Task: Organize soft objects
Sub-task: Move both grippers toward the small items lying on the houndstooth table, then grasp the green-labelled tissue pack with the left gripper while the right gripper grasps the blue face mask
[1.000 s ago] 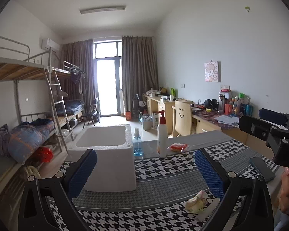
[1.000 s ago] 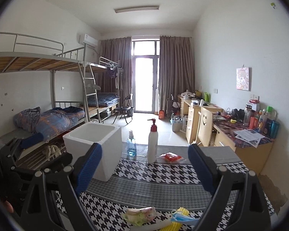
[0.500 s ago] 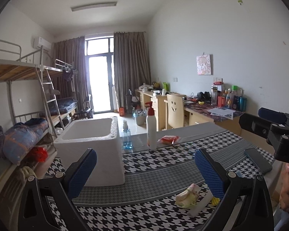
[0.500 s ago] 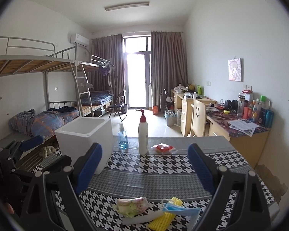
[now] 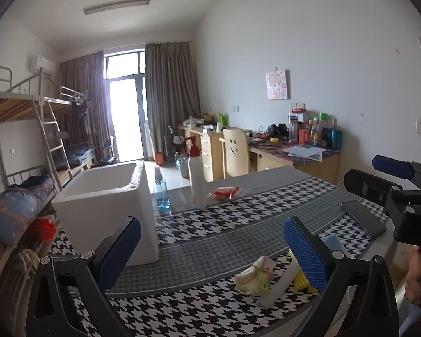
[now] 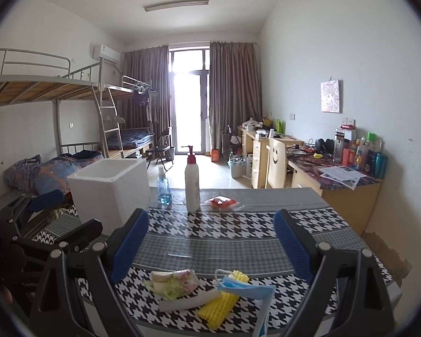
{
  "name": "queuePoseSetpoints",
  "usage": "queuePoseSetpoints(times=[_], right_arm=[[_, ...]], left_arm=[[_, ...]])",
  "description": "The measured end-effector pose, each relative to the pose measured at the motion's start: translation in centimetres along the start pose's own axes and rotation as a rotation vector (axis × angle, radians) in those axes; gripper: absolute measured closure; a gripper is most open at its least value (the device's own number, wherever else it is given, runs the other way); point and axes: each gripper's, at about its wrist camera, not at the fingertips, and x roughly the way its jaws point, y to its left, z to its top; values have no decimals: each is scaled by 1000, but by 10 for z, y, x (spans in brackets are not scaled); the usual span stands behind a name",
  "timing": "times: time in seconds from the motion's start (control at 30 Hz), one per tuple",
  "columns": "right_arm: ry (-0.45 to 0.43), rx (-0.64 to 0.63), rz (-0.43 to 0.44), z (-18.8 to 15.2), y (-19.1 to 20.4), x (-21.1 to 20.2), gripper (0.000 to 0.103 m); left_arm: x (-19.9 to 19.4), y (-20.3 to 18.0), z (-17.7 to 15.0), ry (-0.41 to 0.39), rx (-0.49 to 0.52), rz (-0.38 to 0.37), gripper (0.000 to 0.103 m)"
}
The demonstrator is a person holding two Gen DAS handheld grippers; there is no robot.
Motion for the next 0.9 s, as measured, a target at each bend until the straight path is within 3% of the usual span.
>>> queuePoseSetpoints(times=[0.37,0.6,0.9], right_arm=[[53,42,-51,-18,-22,7,10],[74,48,-75,-26,-31,9,10],[121,61,-100,-37,-42,19,10]], left_arm=[[12,-2,-8,44,-48,-43,1],[20,-8,-11,62,-26,-58,1],[44,-8,-23,165,-35,-63,1]])
